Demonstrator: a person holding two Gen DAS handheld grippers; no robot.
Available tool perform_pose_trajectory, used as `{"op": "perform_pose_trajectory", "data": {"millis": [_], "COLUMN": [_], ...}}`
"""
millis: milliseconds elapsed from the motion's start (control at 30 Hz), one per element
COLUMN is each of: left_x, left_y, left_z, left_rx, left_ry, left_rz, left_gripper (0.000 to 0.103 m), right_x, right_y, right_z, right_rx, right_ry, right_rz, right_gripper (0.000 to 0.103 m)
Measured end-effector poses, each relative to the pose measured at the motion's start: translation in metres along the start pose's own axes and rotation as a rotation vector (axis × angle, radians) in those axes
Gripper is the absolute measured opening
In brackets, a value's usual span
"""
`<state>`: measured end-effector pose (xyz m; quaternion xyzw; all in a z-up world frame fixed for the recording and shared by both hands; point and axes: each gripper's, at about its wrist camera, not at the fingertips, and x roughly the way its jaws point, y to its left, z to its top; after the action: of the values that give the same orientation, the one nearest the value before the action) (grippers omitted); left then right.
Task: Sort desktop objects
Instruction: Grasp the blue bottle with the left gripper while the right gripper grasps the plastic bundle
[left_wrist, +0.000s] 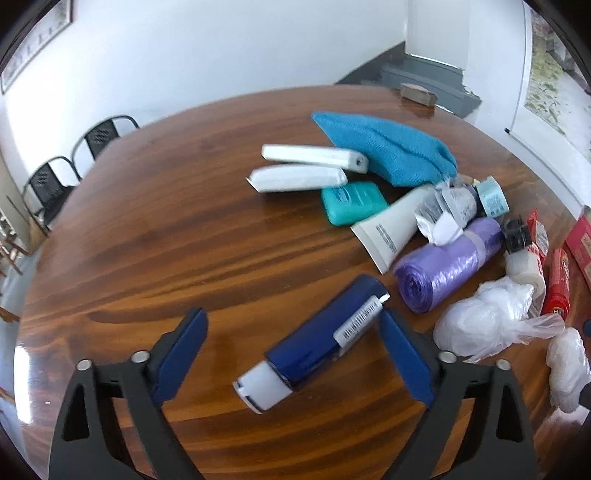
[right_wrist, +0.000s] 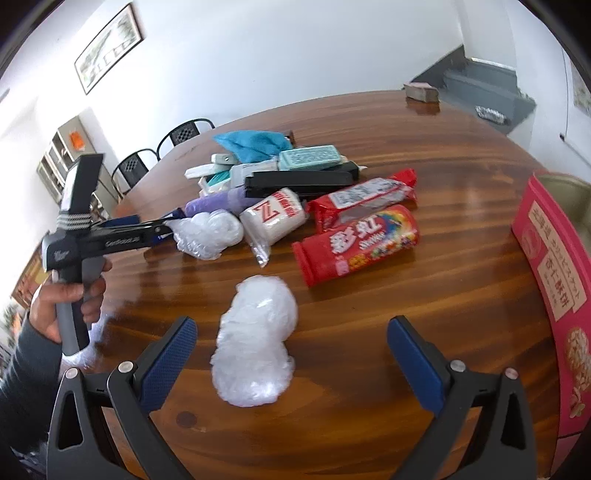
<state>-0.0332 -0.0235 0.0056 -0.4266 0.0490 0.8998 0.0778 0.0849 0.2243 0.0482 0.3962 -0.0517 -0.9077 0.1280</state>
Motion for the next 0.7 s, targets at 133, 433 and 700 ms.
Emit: {"op": "perform_pose_trajectory", "data": {"millis": [133, 433, 700], "left_x": [0.002, -0.013, -0.027], "left_y": [-0.003, -0.019, -0.022], "left_z": [-0.003, -0.009, -0.015], "left_rx": [-0.01, 0.006, -0.04], "left_ry": [0.016, -0.004, -0.016], "left_rz": [-0.041, -0.056, -0.094], "left_gripper": [0.079, 0.027, 0.026], "right_x": [0.002, 0.021, 0.016], "right_y": [0.013, 0.024, 0.018], "right_z": [0.0, -0.002, -0.007], "right_rx": [-0.052, -0.093, -0.079], "right_ry": [-0.002, 0.069, 0.055], "right_rz": [-0.044, -0.062, -0.051], "right_gripper": [0.096, 0.058, 0.042]}}
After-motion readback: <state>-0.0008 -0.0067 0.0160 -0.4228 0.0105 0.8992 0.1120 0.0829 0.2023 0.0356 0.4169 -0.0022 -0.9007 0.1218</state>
